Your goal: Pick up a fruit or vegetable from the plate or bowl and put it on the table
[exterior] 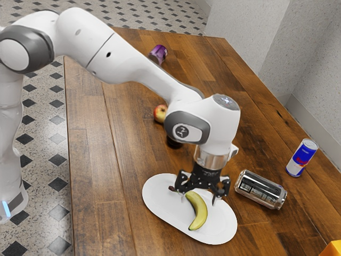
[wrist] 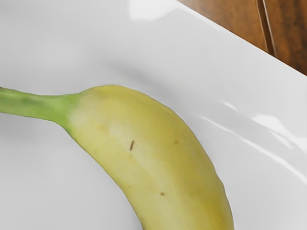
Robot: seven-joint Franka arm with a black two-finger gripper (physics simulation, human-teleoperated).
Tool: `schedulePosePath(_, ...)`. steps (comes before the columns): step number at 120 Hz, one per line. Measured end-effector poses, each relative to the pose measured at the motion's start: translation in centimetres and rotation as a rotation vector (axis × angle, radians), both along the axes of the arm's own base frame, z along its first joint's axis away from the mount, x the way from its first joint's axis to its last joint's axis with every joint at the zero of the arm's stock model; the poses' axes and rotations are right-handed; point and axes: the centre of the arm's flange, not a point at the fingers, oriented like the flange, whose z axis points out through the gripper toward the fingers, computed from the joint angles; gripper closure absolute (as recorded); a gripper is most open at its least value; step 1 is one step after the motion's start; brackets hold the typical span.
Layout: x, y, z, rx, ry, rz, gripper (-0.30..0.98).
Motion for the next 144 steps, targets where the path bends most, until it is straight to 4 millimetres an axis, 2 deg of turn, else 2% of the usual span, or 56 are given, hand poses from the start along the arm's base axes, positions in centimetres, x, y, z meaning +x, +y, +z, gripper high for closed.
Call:
schedulePosePath(62,0.1,-0.2,-2.2,-0.008,0.004,0.023,0.00)
schedulePosePath(96,0.1,-0.3,-2.1,-0.009,-0.004,0.008,0.44)
schedulePosePath(121,-0.1,-0.3,-1.3,-0.010,-0.015,-0.007,0.53)
schedulePosePath(144,-1.4,-1.6,1.5,-0.016,-0.049,-0.043,0.55)
